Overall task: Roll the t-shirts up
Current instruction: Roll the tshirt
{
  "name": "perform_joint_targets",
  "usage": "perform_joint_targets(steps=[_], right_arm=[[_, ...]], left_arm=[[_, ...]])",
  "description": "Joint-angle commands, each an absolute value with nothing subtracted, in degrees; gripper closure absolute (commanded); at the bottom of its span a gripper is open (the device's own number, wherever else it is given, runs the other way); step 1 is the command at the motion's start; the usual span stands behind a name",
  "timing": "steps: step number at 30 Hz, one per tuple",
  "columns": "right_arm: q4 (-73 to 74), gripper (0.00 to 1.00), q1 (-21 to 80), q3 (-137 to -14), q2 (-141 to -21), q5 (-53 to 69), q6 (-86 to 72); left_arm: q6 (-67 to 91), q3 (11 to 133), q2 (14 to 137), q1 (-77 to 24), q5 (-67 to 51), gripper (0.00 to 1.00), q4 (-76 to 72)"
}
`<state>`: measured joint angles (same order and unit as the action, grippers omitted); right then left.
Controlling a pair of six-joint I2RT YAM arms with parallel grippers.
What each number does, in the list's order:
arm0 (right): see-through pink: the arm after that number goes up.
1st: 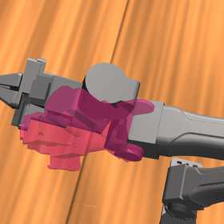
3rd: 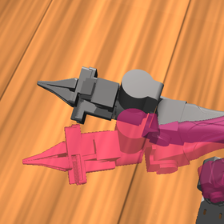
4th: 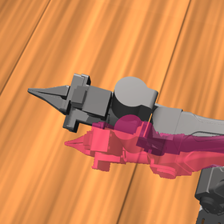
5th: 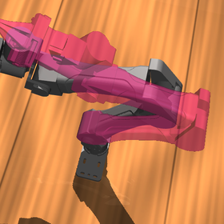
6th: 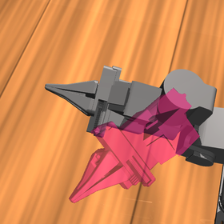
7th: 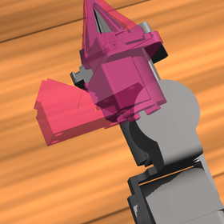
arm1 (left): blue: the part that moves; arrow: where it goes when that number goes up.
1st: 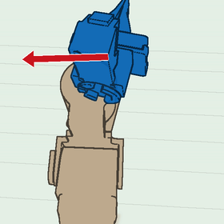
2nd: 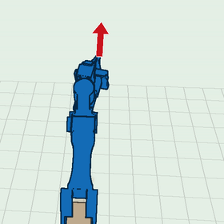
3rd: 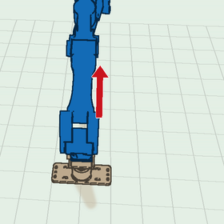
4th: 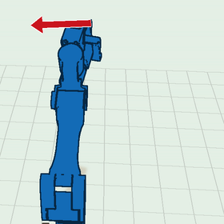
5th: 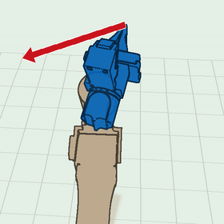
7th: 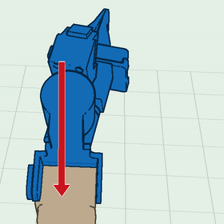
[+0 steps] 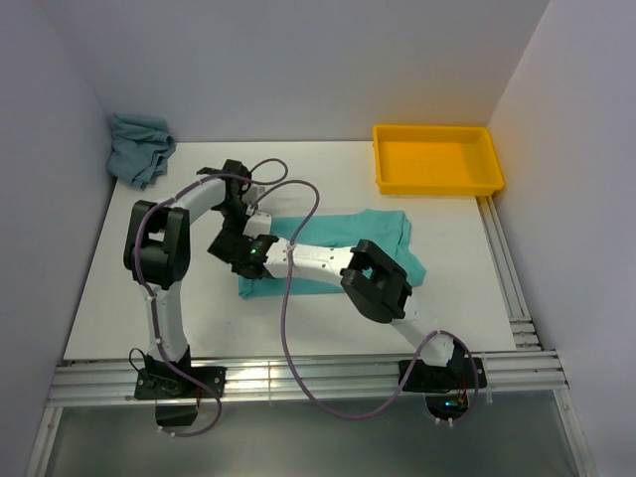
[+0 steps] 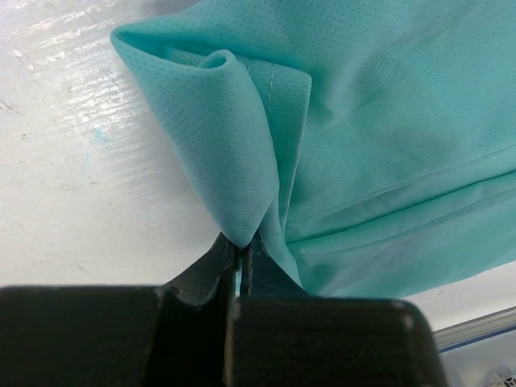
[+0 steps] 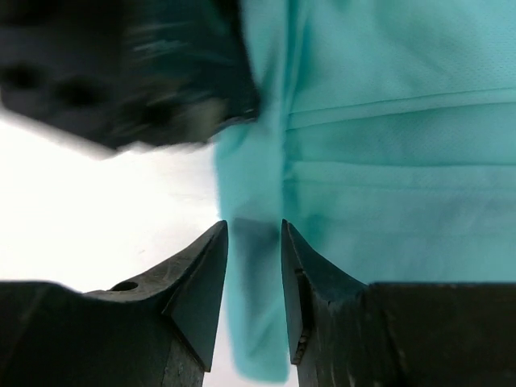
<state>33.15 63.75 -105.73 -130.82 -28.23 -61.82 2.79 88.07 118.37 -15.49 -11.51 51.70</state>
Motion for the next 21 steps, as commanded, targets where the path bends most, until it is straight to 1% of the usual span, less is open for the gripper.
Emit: perform_joint_targets(steps=[1, 11, 21], right_arm=[[37.08, 0.59, 66.09, -110.12, -130.34, -34.97, -61.44], [43.5, 0.59, 67.06, -119.87, -136.49, -38.14, -59.77], [47.72, 0.55, 67.15, -125.15, -141.68, -40.16, -58.18]], left_arm=[[3.43, 90.09, 118.74, -16.26, -9.32, 1.0, 53.52], [4.13, 91.05, 118.74, -17.67, -8.26, 1.0, 54.84], [4.66, 92.55, 119.44, -18.63, -7.47, 1.0, 55.99]])
